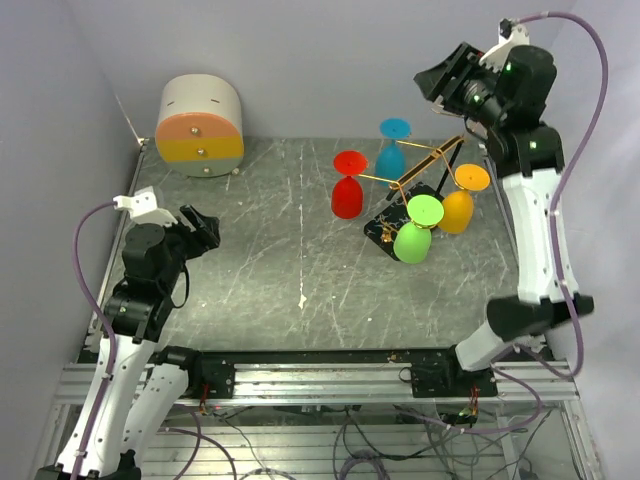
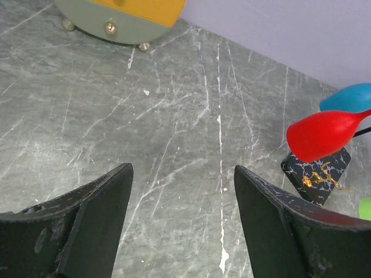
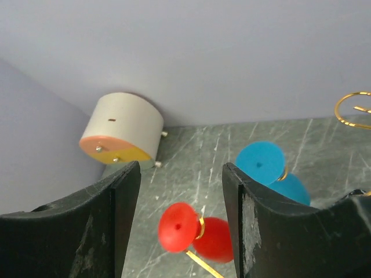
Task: Take the wine glass off the wine glass rack
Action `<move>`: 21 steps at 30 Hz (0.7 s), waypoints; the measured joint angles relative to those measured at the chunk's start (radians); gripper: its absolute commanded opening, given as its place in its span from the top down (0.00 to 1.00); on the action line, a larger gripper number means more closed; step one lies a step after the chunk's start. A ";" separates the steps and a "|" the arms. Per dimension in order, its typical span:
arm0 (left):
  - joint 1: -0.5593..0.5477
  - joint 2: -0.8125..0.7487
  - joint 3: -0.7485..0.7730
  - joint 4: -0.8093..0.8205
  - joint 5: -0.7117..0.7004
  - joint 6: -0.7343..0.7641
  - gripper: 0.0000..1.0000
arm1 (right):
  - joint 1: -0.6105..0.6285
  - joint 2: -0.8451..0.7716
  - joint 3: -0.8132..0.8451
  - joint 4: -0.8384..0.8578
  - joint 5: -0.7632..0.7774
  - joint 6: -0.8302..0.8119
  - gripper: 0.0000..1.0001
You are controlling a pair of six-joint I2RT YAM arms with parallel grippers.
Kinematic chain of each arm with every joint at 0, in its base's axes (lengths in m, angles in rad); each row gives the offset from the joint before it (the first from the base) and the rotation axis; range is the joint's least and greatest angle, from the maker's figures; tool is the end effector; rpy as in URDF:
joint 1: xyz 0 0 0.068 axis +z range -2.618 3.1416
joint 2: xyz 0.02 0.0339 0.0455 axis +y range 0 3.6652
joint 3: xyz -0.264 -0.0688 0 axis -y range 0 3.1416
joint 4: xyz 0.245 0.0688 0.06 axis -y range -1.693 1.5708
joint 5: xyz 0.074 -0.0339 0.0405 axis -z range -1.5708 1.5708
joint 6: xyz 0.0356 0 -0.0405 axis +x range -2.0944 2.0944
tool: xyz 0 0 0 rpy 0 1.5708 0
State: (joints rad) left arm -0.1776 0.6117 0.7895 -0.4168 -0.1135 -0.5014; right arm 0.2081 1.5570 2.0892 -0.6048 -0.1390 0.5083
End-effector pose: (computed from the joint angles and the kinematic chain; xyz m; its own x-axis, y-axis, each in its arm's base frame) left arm 0.1392 -0.0209 0.3416 -0.2366 -0.4427 -0.8649 -0.0530 0.8947 -0.4435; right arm 0.2984 0.0680 0.5456 -0.2274 0.4446 -0.8664 -0.2623 0.8288 0.4942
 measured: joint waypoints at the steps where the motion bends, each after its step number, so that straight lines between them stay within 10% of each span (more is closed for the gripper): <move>1: 0.000 -0.005 0.000 0.000 0.002 0.000 0.19 | -0.031 0.040 0.034 -0.008 -0.034 0.006 0.41; 21: 0.000 -0.014 0.000 -0.003 0.006 0.005 0.22 | -0.175 0.286 0.125 -0.122 -0.246 0.053 0.53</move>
State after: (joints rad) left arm -0.1776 0.5976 0.7895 -0.4194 -0.1070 -0.4969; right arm 0.0334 1.8431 2.2143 -0.7265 -0.3851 0.5610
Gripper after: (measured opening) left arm 0.782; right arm 0.481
